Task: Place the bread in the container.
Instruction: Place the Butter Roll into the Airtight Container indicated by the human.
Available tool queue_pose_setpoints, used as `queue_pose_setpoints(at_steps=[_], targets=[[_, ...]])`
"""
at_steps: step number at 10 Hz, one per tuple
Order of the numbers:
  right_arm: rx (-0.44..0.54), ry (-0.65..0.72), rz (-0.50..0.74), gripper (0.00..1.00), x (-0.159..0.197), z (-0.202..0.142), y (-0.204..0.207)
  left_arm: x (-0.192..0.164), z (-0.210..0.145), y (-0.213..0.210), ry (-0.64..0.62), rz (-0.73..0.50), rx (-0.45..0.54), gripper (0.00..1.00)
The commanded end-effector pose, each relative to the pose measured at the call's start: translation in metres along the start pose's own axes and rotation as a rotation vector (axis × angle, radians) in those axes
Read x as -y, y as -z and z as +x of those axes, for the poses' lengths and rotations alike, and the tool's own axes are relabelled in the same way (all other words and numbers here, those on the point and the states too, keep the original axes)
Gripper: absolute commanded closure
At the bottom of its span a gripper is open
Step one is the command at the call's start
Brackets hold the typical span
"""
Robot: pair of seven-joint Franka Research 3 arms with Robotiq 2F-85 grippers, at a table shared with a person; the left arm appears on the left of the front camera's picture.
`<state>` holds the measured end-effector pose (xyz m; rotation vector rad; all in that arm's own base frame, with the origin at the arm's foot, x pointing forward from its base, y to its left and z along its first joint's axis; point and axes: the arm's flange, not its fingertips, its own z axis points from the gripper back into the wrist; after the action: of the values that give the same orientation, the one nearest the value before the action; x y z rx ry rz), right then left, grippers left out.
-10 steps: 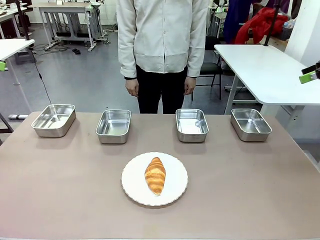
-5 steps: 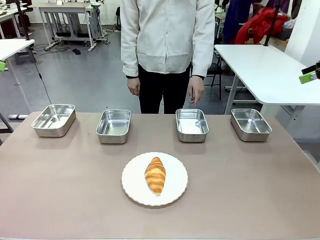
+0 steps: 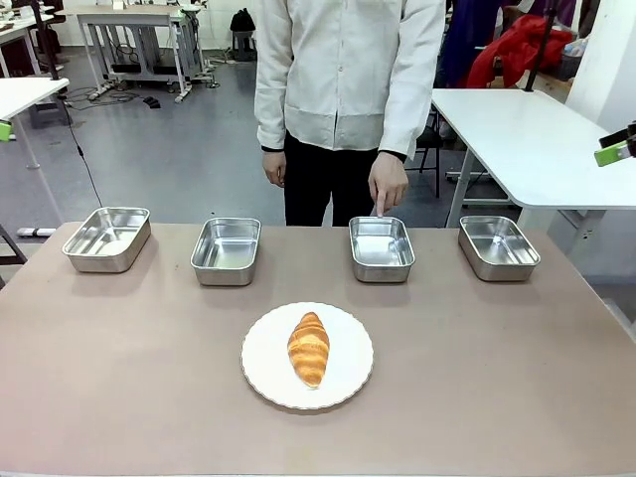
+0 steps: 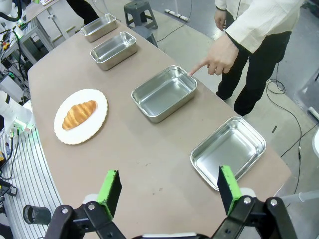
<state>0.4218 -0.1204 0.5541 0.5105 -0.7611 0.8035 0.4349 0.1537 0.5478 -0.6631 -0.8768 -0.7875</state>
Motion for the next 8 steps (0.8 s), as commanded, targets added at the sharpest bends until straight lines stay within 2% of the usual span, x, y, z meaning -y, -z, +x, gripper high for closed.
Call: queue_pose_setpoints(at_steps=[1, 8], targets=[[0.019, -0.001, 0.008, 0.0, 0.0009, 0.0013, 0.0005, 0.0003, -0.0011, -0.0026, 0.016, -0.01, 0.011, 0.0], [0.019, -0.001, 0.008, 0.0, 0.0009, 0.0013, 0.0005, 0.0003, -0.0011, -0.0026, 0.016, -0.01, 0.011, 0.0]])
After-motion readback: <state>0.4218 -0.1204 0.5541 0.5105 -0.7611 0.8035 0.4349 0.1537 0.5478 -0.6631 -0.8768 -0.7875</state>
